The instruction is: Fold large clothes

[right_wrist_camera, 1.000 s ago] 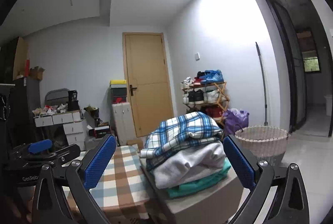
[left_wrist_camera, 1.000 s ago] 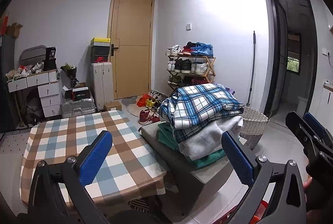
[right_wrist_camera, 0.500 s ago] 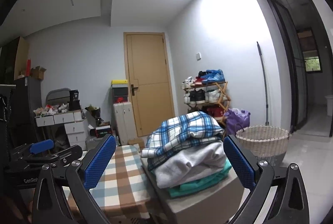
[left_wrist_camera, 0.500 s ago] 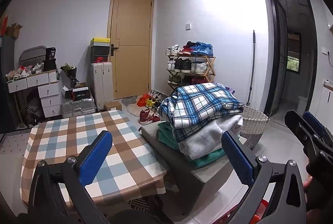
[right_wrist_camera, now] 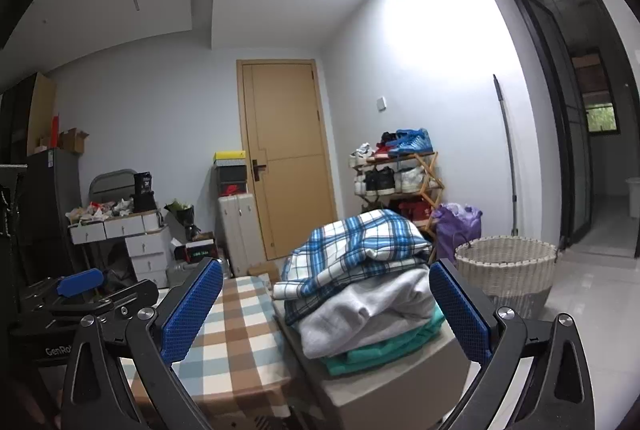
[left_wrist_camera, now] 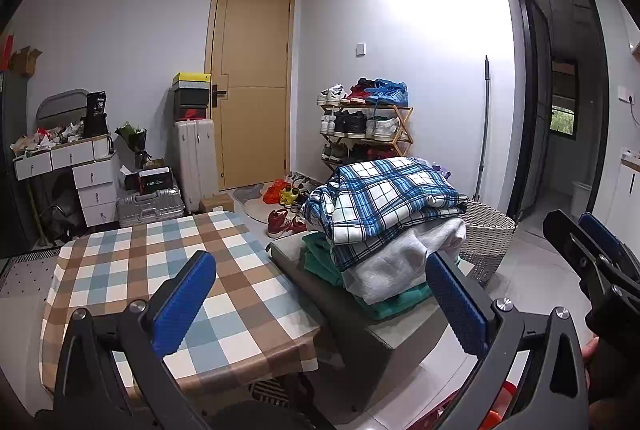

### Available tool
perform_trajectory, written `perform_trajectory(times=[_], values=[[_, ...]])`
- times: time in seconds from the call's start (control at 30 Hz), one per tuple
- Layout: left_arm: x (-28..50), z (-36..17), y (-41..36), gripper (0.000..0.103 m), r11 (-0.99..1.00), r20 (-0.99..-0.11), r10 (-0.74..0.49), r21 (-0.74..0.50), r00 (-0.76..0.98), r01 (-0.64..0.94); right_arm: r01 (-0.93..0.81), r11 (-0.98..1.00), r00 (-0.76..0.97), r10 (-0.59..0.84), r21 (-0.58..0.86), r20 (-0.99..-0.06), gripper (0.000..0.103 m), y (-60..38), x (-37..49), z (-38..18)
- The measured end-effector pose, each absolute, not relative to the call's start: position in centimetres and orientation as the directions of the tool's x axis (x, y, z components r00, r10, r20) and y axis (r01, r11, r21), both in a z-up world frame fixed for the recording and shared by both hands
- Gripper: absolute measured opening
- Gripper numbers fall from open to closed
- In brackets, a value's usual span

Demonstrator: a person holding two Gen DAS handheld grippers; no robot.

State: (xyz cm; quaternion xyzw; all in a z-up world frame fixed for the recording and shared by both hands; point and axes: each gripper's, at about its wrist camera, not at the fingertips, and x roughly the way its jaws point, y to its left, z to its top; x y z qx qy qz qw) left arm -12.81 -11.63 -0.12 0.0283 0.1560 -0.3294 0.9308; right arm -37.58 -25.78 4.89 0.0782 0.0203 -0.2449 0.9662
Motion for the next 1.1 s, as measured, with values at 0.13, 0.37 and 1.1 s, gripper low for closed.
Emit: perform_trajectory(times=[0.13, 0.37, 1.1], values=[[-12.84, -0.17, -11.77, 0.102, 0.778, -0.312, -0.608, -0.051, 0.730, 0.626, 0.478, 0.868, 0.878, -0.473, 0.134, -0.069, 0.103, -25.78, -37.57, 4.95], [-13.05, -0.19, -11.96, 0.102, 0.777, -0.308, -0.608, -0.042, 0.731, 0.628, 0.475, 0.869, 0.880, -0.471, 0.135, -0.066, 0.103, -25.79, -37.64, 4.89], [-13.06, -0.24, -11.94, 0.102, 0.766, -0.310, -0.620, -0.040, 0.721, 0.642, 0.471, 0.873, 0.882, -0.464, 0.130, -0.078, 0.103, -25.76, -37.40, 4.84]])
